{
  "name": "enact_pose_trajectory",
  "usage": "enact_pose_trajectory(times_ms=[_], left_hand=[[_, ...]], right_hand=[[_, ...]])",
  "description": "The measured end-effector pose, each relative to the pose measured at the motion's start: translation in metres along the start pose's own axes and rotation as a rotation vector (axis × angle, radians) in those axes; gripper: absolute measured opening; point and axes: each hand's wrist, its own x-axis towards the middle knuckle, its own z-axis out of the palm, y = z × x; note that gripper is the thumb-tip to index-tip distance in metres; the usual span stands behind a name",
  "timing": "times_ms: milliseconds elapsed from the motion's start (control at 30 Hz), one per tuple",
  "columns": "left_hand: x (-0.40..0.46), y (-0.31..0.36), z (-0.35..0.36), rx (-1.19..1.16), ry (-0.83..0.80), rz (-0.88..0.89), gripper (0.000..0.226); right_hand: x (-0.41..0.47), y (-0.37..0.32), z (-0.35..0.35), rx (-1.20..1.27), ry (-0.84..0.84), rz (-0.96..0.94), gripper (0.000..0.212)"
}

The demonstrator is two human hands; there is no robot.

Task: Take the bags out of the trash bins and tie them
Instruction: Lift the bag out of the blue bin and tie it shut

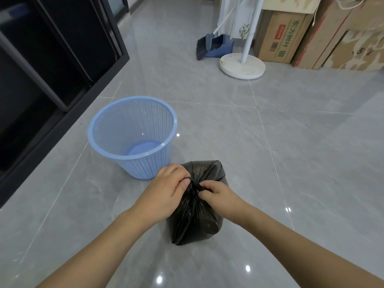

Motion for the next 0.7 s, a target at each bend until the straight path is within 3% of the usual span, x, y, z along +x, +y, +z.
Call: enact_pose_trajectory(times_ms=[100, 267, 467, 700], left_hand=[[0.005, 0.002, -0.001, -0.031, -0.006, -0.01, 0.01], [0.008, 0.01, 0.003, -0.051, 0.026, -0.056, 0.011], [0.01, 0.016, -0.001, -0.142, 0.031, -0.125, 0.017], [0.007, 0.01, -0.005, 0.004, 0.068, -0.236, 0.017]], right_hand=[[0.002, 0.002, 0.003, -0.075, -0.01, -0.03, 0.024], [0.008, 0.004, 0.012, -0.344, 0.142, -0.125, 0.04], [0.014, 0.004, 0.011, -0.434, 0.236, -0.168, 0.028], [0.008, 0.004, 0.003, -0.659, 0.21, -0.199, 0.02]])
